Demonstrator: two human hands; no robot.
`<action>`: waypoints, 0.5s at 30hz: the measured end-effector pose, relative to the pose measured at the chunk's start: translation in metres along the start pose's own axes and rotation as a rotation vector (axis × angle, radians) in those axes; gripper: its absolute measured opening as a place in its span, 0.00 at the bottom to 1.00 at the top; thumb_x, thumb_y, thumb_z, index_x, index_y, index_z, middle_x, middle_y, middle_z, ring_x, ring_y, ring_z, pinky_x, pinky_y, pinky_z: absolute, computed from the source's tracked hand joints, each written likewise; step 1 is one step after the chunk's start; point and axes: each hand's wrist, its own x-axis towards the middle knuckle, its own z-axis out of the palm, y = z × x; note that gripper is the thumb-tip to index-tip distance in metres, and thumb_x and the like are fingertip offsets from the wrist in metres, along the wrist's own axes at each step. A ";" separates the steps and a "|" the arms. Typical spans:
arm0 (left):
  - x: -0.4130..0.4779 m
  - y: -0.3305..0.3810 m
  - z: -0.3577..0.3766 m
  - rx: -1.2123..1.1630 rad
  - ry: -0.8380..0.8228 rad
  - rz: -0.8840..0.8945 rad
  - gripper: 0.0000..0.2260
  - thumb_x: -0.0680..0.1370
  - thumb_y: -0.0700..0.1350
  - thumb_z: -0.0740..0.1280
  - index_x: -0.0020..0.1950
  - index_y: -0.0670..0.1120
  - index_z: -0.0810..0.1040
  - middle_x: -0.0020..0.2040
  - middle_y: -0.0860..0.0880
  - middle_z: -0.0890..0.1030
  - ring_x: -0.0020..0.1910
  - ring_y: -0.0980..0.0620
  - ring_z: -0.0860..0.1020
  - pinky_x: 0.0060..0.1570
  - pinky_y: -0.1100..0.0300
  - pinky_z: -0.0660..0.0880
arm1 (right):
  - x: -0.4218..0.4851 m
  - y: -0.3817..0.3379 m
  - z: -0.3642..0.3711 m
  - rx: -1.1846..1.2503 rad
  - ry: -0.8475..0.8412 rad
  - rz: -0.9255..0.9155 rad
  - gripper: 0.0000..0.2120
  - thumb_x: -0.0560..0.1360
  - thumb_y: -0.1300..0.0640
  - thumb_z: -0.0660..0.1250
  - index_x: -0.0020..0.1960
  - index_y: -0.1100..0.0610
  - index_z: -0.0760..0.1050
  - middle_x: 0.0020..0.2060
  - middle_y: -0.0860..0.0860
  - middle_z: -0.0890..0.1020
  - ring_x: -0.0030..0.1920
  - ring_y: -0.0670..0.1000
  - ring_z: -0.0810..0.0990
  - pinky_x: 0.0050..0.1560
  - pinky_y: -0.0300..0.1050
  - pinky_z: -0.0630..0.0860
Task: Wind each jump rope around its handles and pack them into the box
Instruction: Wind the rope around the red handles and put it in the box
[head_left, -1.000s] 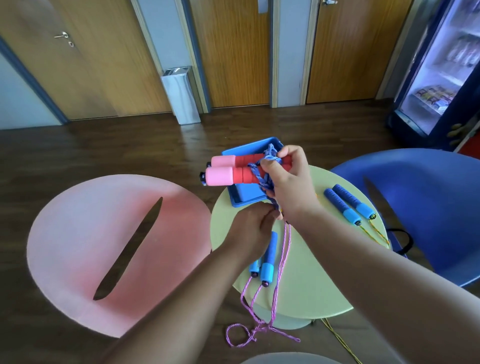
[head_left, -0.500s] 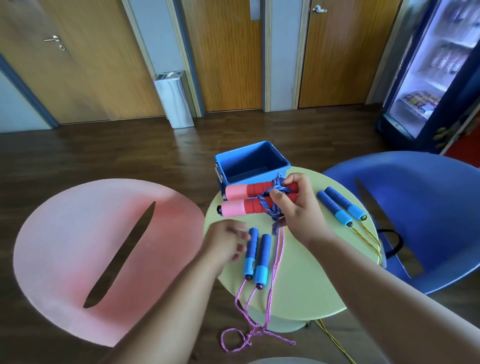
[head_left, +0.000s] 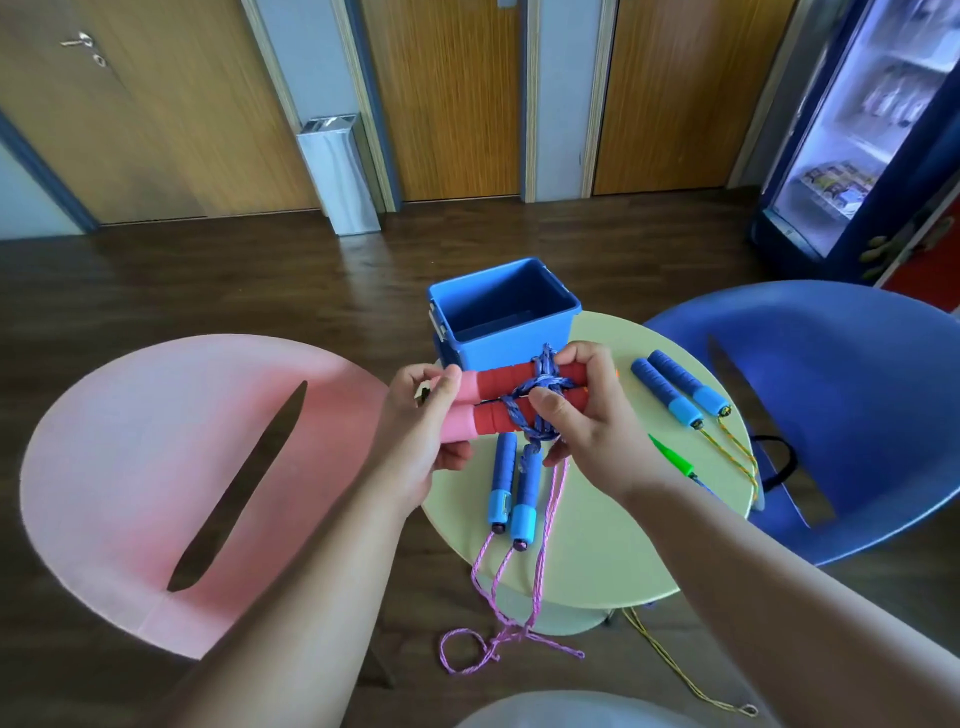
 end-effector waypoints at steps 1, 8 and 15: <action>-0.001 -0.003 -0.001 -0.009 -0.029 0.011 0.11 0.83 0.53 0.68 0.61 0.49 0.75 0.42 0.40 0.81 0.24 0.48 0.76 0.23 0.59 0.73 | 0.000 -0.001 0.000 0.003 -0.015 0.009 0.15 0.80 0.58 0.69 0.61 0.50 0.65 0.54 0.62 0.77 0.41 0.49 0.83 0.30 0.51 0.81; 0.000 -0.006 -0.001 0.059 0.008 0.108 0.06 0.81 0.50 0.71 0.56 0.49 0.79 0.41 0.41 0.80 0.23 0.50 0.72 0.23 0.61 0.66 | 0.003 -0.002 -0.008 -0.002 -0.016 0.100 0.24 0.81 0.44 0.63 0.72 0.46 0.57 0.60 0.58 0.76 0.43 0.51 0.86 0.34 0.49 0.82; -0.002 -0.008 0.011 0.100 -0.006 0.110 0.10 0.79 0.55 0.73 0.53 0.52 0.77 0.43 0.44 0.80 0.26 0.53 0.74 0.24 0.61 0.68 | -0.004 0.013 -0.002 0.033 0.271 0.104 0.08 0.86 0.49 0.56 0.61 0.52 0.66 0.53 0.60 0.77 0.43 0.57 0.78 0.39 0.54 0.77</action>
